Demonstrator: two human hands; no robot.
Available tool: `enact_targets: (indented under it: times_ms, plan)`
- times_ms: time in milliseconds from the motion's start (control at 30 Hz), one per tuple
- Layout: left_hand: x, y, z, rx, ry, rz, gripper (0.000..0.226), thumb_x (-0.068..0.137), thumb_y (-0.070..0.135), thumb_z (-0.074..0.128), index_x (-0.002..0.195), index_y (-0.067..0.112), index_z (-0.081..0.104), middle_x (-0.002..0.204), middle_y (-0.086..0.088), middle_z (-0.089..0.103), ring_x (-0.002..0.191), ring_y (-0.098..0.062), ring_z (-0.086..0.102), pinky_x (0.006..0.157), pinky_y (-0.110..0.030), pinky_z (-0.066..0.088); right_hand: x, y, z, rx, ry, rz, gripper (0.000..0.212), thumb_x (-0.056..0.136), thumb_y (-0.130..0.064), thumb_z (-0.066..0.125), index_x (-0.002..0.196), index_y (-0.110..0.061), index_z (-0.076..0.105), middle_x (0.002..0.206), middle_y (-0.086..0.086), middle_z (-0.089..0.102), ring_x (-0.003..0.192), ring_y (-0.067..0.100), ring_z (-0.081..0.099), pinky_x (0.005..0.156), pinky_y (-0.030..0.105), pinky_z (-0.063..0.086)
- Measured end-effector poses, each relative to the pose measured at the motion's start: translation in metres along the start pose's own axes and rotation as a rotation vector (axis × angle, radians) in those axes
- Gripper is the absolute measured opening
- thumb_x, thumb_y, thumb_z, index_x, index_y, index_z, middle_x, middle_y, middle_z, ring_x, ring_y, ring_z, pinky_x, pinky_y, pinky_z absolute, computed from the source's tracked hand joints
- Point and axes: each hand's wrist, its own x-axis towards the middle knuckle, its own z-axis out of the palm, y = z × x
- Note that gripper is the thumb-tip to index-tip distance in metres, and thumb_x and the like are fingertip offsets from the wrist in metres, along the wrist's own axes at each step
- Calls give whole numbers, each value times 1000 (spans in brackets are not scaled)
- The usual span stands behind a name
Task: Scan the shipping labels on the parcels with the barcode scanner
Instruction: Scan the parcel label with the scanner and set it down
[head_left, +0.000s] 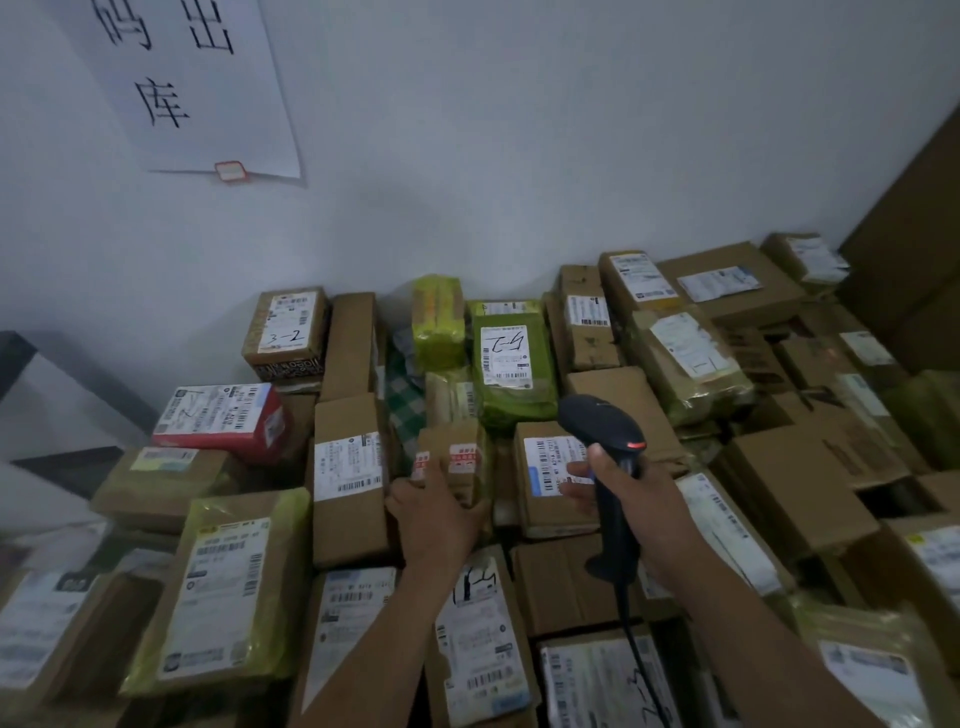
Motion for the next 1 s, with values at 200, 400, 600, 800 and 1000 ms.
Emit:
enact_targets:
  times_ms: [200, 400, 600, 800, 1000]
  plan:
    - [-10, -11, 16, 46, 10, -52, 94, 78, 51, 74, 152, 21, 23, 136, -21, 29, 123, -40, 31, 95, -40, 41, -3, 10, -9, -88, -16, -20, 17, 89, -26, 63, 106, -27, 63, 97, 5, 75, 83, 24, 74, 76, 35, 60]
    - [9, -17, 22, 45, -127, 77, 76, 88, 48, 66, 148, 13, 34, 148, -20, 27, 131, -35, 35, 107, -38, 36, -9, 13, -9, -71, -34, -11, 12, 88, -23, 65, 101, -24, 65, 96, 8, 74, 80, 23, 74, 72, 34, 61]
    - [19, -31, 25, 100, -232, 153, 53, 99, 45, 44, 142, 15, 44, 148, -15, 40, 130, -28, 41, 104, -30, 36, -24, 13, -9, -146, -51, -22, 14, 89, -24, 66, 101, -19, 67, 85, 4, 75, 78, 22, 72, 76, 37, 60]
    - [-55, -33, 6, -89, 89, 226, 48, 96, 30, 62, 139, 11, 53, 147, -17, 41, 133, -30, 41, 108, -34, 35, -60, 4, -17, -361, -86, -53, 17, 90, -29, 66, 80, -15, 67, 66, 11, 69, 58, 22, 66, 60, 34, 56]
    - [-134, -43, 25, -14, 137, -54, 99, 81, 59, 69, 151, 4, 24, 147, -20, 35, 135, -33, 35, 109, -41, 36, -104, 5, -37, -491, -127, -21, 33, 89, -37, 67, 73, -9, 63, 61, 12, 68, 54, 23, 64, 65, 41, 56]
